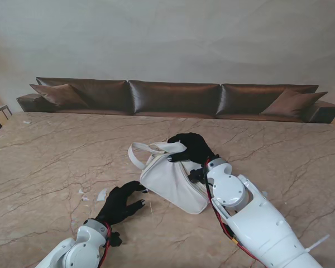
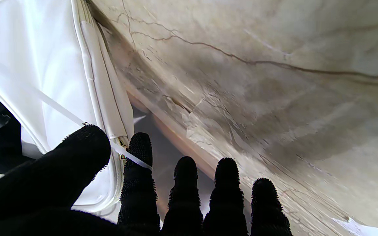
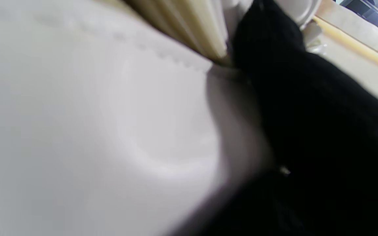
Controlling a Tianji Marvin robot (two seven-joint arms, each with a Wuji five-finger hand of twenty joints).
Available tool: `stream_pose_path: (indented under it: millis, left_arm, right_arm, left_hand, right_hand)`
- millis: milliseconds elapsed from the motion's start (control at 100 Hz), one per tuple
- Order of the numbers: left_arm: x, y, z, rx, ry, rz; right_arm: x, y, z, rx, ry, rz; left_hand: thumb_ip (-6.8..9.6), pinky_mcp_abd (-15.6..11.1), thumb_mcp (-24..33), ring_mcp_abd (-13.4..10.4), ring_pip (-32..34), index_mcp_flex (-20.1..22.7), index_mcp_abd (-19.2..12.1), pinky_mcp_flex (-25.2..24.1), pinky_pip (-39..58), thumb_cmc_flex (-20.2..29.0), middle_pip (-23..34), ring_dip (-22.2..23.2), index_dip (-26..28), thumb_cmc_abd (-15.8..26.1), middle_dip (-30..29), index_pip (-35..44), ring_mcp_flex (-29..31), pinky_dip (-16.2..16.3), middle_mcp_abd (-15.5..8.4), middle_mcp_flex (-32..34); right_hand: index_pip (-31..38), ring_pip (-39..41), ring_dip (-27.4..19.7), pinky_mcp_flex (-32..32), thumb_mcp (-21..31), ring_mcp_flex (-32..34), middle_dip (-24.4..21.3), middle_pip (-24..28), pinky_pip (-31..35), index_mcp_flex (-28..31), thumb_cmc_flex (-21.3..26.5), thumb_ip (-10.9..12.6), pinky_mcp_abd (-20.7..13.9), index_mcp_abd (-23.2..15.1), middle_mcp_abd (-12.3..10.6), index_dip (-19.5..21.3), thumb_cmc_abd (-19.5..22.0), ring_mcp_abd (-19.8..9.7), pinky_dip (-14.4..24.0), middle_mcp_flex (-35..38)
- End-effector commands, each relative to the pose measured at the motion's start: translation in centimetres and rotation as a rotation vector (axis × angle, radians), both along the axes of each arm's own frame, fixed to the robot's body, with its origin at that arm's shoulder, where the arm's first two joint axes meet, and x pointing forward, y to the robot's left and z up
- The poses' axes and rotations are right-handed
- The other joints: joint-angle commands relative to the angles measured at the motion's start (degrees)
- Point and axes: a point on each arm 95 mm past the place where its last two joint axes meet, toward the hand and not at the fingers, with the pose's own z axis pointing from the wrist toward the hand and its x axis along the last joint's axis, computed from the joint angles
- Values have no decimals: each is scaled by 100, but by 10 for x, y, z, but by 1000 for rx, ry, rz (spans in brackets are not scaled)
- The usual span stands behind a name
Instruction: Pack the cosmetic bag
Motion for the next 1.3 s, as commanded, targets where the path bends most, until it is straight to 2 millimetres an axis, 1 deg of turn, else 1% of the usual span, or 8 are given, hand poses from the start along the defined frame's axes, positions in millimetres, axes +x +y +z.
stream_pose_path:
  millis: [0,140,260,440,740,840,1020,1290]
  left_arm:
    - [-1,1,2,-25,-3,14]
    - [3,4,3,-56,-36,34]
    - [4,6,3,-85,-48,41]
    - [6,13,5,-79,-36,49]
    - [18,37,15,46,-40,74]
    - [24,47,15,93,-28,74]
    - [35,56,14,126,-6,82]
    - [47,54,22,141,-15,78]
  right_arm:
    - [-3,-7,-3,-33,7,5]
    - [-4,-13,-1,-90,5,26]
    - [-4,-17,0,-142,6,38]
    - [-4,-18,4,-156,17,53]
    - [7,-10,14,-256,18,60]
    - [10,-6,17,-292,5,64]
    - [13,3,20,-366,6,123]
    - [19,20,14,-415,-19,185]
  left_hand:
    - [155,-47,82,104,-106,-348,-106,51,-223,-102,12,-215,-91,-136,-55,-276,83,-333,-147,-20]
    - [112,345,100,408,-52,-536,-338,395,-229,-93,21,-471,-262,-244,-129,-426,232,-970,-116,47]
    - [103,1042,25,609,57,-843,-354,719,601,-98,41,-544,-341,-270,-151,-533,421,-853,-152,131]
    - [92,726,-105,530,128,-1232,463,549,1277,-156,165,-567,-817,-289,-130,-2101,450,-1286,-215,-178]
    - [176,33,-404,-22,-181,-1225,793,70,475,-293,-670,-624,-114,-78,-307,-2818,-491,-2056,-206,-530]
    - [218,-98,-551,-149,-270,-1196,776,-23,-119,-298,-1047,-574,-571,-2,-284,-2870,-861,-1730,-225,-699]
    - [215,-207,-567,-268,-415,-1191,902,54,-478,-305,-1306,-630,-801,18,-94,-2969,-1047,-1622,-299,-797]
    - [217,-150,-627,-327,-464,-1160,857,57,-516,-325,-1353,-633,-839,50,-50,-2825,-1076,-1615,-308,-835]
  right_hand:
    - [3674,415,127,-9,3293,236,42,371,305,1011,1028,909,75,-778,-450,398,2455,-12,97,378]
    - [3663,413,127,-9,3295,235,47,365,304,1007,1027,915,75,-790,-456,391,2455,-16,101,384]
    - [3662,403,120,-10,3297,248,50,358,301,1004,1025,921,69,-795,-467,390,2461,-40,103,393]
    - [3660,400,116,-7,3297,253,59,346,304,1001,1021,926,48,-800,-466,391,2449,-45,100,399]
    - [3348,192,74,-153,3151,89,-27,121,230,634,999,814,-96,-653,-563,226,2440,-39,52,201]
    - [3117,85,60,-196,3040,13,-130,-15,184,419,980,751,-185,-542,-532,23,2410,-58,-4,92]
    - [2633,-190,89,-464,3257,-325,-504,-426,-4,-355,251,-135,-467,-384,-544,-1003,1177,-150,-72,-351]
    - [2972,-334,83,-659,3054,-516,-737,-536,-153,-1072,-1171,82,-539,-631,-554,-2387,1075,-201,-33,-601]
